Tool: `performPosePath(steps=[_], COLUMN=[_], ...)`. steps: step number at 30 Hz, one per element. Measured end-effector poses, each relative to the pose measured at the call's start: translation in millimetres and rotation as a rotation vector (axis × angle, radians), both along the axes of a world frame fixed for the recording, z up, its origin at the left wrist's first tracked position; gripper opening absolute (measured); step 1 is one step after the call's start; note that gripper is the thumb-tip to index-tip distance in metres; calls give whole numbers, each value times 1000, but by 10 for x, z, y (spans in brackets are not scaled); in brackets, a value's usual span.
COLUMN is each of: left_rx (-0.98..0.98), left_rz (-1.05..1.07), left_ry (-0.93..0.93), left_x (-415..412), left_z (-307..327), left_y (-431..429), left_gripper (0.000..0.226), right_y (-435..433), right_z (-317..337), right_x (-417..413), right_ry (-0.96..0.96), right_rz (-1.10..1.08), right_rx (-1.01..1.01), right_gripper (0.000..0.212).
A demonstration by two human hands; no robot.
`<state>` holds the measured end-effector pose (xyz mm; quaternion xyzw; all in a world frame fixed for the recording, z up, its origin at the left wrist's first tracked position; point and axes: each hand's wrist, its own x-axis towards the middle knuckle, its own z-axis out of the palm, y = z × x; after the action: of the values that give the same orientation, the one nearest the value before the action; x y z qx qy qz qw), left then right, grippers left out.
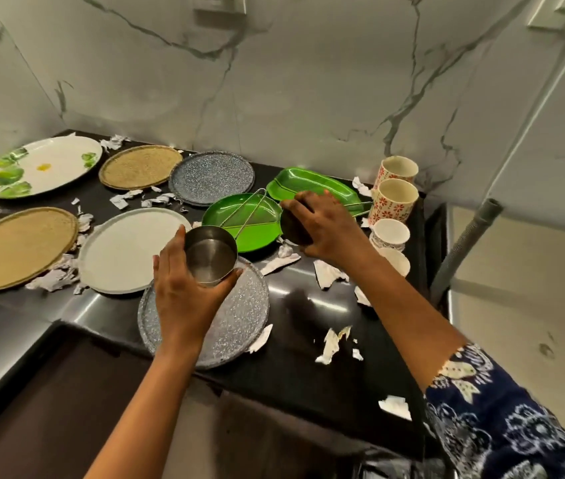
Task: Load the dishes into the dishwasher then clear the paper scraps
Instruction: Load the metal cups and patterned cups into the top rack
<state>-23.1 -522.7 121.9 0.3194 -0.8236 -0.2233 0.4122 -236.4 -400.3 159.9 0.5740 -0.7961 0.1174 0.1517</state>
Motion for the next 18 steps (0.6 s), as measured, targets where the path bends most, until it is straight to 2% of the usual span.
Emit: performPosePath(steps=[4, 7, 10, 13, 18], left_rx=[29, 88, 105, 128, 209], left_rz=[-81, -196, -300, -386, -554], left_ry=[32, 14, -20, -43, -127], left_x=[556, 1021, 1522, 1949, 2499], left_z=[54, 15, -82, -219, -439], left_y=[227, 456, 764, 1068, 1676], left_gripper=[101, 101, 100, 100, 101], right_y=[523, 926, 1380, 1847, 2639], right_z=[89, 62, -80, -255, -558], right_x=[790, 1470, 2209, 2841, 3559], right_ry=[-99, -218, -253, -305, -393], right_rz=[26, -55, -180, -280, -432], right_rx=[-208, -279, -317, -315, -199], right_gripper=[75, 77, 79, 79, 82])
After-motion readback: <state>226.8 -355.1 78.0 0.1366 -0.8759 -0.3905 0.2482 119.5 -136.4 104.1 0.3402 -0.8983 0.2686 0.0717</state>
